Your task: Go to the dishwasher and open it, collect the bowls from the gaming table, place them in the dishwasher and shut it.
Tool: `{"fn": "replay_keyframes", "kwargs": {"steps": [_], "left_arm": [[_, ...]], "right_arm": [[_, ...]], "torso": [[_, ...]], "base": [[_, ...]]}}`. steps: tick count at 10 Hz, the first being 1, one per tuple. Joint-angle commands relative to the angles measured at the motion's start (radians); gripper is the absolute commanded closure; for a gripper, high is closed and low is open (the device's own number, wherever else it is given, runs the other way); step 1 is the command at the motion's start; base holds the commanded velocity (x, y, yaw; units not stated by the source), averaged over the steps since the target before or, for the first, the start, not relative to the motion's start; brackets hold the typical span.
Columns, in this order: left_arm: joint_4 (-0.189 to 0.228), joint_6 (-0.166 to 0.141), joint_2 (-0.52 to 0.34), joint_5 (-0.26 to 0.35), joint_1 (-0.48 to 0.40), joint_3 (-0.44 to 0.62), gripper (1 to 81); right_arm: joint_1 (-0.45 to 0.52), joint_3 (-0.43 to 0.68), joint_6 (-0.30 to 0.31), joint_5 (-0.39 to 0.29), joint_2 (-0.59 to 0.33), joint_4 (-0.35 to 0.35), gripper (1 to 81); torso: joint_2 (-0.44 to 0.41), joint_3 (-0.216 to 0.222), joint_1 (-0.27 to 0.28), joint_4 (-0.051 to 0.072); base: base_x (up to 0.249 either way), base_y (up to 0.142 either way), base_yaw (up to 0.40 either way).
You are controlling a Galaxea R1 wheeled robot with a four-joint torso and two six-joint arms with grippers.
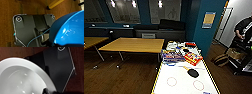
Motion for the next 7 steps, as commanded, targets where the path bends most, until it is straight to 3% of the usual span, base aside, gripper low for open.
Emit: {"fn": "replay_keyframes", "kwargs": {"steps": [1, 3, 5, 7], "left_arm": [[0.015, 0.007, -0.079, -0.021, -0.02, 0.032, 81.1], [0.014, -0.002, -0.128, -0.046, -0.009, 0.101, 81.1], [0.006, -0.007, -0.117, -0.046, 0.008, 0.116, 81.1], [0.006, -0.008, -0.144, -0.067, 0.04, 0.181, 81.1]], "right_arm": [[0.017, 0.056, 0.0, -0.046, -0.09, -0.008, 81.1], [0.003, 0.168, 0.005, -0.021, -0.165, -0.006, 81.1], [-0.02, 0.253, 0.003, 0.028, -0.204, -0.012, 81.1], [-0.035, 0.28, 0.003, 0.049, -0.24, -0.014, 81.1]], "torso": [[0.0, 0.0, 0.001, 0.0], [0.0, 0.0, 0.001, 0.0], [0.0, 0.0, 0.001, 0.0], [0.0, 0.0, 0.001, 0.0]], "base": [[0.0, 0.0, 0.0], [0.0, 0.0, 0.0], [0.0, 0.0, 0.0], [0.0, 0.0, 0.0]]}}
